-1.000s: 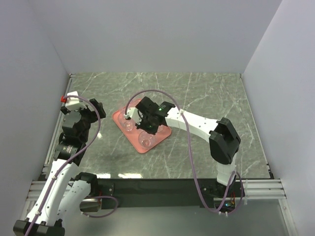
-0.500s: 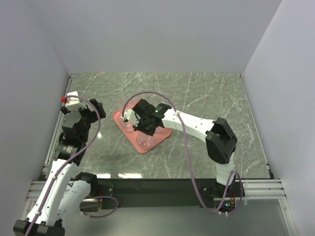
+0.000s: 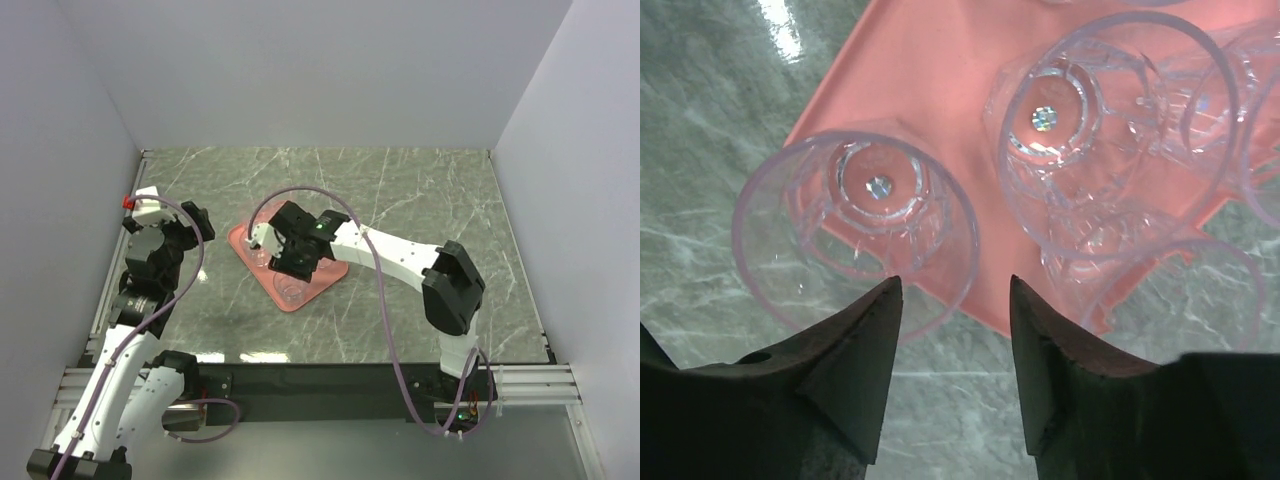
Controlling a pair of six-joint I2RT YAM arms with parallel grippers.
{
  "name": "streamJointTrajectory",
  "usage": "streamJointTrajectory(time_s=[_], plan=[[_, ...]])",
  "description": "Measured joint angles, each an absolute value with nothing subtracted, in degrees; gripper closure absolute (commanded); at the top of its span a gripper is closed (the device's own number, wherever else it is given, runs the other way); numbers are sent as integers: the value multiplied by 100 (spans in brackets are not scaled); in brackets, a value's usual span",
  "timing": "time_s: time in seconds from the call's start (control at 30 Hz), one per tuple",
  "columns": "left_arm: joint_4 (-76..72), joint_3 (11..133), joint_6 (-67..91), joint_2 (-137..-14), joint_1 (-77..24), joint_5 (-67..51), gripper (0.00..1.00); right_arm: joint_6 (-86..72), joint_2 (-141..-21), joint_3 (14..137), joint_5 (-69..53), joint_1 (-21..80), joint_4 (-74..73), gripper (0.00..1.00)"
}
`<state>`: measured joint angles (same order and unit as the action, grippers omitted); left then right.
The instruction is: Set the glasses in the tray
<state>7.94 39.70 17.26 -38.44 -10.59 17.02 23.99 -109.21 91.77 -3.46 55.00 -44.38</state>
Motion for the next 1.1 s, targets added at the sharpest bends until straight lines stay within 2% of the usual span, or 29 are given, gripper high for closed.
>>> streamJointTrajectory(time_s=[0.4, 0.6, 0.83, 0.87, 0.9, 0.97, 1.1], plan=[[668, 3865, 1721, -3664, -1059, 1678, 1, 2847, -9384, 8729, -285, 5391, -4604, 44], [657, 3852, 1719, -3660, -1059, 1636, 1, 2840, -8628, 8141, -646, 4418, -4550, 43], [624, 3789, 1710, -3747, -1059, 1577, 0, 2512, -6954, 6873, -1059, 2609, -3992, 25], [626, 3785, 1706, -3778, -1059, 1577, 1, 2429, -6663, 6672, -1074, 2379, -3883, 17], [626, 3780, 1702, -3798, -1059, 1575, 1, 2335, -6416, 6493, -1076, 2189, -3774, 13], [626, 3771, 1699, -3830, -1059, 1546, 1, 2165, -5937, 6090, -1105, 1793, -3461, 10], [622, 3769, 1699, -3887, -1059, 1463, 1, 1793, -5312, 5393, -1234, 947, -3083, 10]])
